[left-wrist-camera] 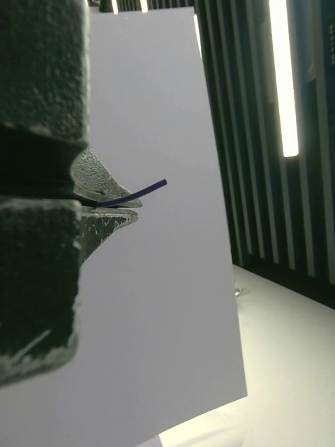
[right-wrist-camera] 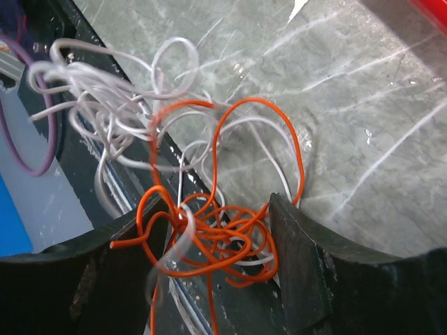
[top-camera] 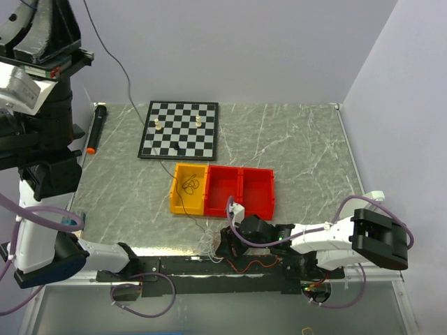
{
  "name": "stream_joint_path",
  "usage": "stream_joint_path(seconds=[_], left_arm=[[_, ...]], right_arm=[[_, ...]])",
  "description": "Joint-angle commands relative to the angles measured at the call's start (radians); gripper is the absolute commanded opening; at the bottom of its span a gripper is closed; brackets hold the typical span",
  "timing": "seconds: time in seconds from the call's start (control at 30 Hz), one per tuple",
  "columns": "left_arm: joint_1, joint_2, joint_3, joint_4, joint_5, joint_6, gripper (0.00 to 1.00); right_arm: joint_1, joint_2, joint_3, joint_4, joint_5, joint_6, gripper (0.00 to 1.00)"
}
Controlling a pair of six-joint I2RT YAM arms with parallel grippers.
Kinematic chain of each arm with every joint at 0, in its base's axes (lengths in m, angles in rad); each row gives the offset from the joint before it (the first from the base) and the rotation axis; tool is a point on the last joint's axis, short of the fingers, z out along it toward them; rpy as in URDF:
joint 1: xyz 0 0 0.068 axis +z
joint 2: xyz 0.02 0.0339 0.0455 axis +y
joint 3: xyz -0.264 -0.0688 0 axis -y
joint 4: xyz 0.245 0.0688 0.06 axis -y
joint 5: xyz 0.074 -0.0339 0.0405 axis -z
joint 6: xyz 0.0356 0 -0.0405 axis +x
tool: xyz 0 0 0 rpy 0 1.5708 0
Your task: Untangle the cables
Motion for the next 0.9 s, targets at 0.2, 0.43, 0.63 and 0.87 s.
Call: stream_joint_path(seconds=[0.2, 0.43, 0.63, 0.87], left_arm=[[0.001, -0.012, -0.048, 0.154, 0.001, 0.126, 0.01], [-0.001, 0.222, 0.374, 0.251, 0.158, 0.319, 0.01], [0.001, 0.098, 0.123, 0.361, 0.268, 0.413, 0.01], [-0.001, 0.038, -0.054, 0.259, 0.134, 0.404, 0.01]], right_arm=[[-0.002, 0.030, 0.003, -0.086, 0.013, 0.016, 0.63], [0.003, 0.122, 0.028, -0.130, -0.002, 0.042, 0.59], [0.003, 0.142, 0.043, -0.151, 0.009, 0.053, 0.58], [0.006, 0.076, 0.022, -0.161, 0.029, 0.053, 0.58]])
